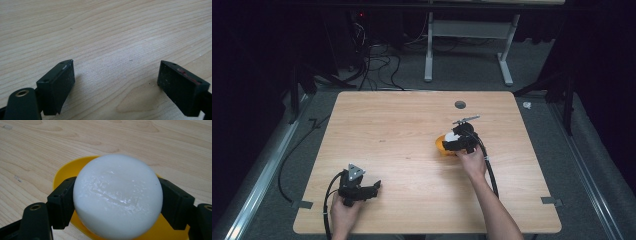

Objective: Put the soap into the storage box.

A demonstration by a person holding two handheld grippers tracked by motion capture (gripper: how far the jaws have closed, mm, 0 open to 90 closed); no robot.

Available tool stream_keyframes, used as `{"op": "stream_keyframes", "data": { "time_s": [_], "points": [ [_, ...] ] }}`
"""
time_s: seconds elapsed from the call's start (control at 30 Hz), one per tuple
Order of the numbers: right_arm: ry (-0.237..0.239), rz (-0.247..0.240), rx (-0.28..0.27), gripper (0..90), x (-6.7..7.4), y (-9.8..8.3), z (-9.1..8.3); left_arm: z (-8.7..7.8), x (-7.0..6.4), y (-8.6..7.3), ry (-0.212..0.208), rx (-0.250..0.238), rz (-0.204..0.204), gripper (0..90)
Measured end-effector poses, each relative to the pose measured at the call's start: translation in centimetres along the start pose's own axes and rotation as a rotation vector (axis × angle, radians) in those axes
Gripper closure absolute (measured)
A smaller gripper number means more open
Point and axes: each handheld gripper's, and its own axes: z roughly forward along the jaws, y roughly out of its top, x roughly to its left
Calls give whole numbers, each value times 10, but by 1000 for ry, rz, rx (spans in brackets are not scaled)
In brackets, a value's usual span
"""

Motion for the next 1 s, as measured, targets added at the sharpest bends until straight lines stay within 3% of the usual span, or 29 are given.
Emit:
{"op": "stream_keyframes", "data": {
  "time_s": [0.4,1.0],
  "points": [
    [-5,31,21,239,-5,-6,7,0,0,0,0,0,-1,148],
    [-1,12,-81,241,-8,-6,-18,0,0,0,0,0,0,147]
  ]
}}
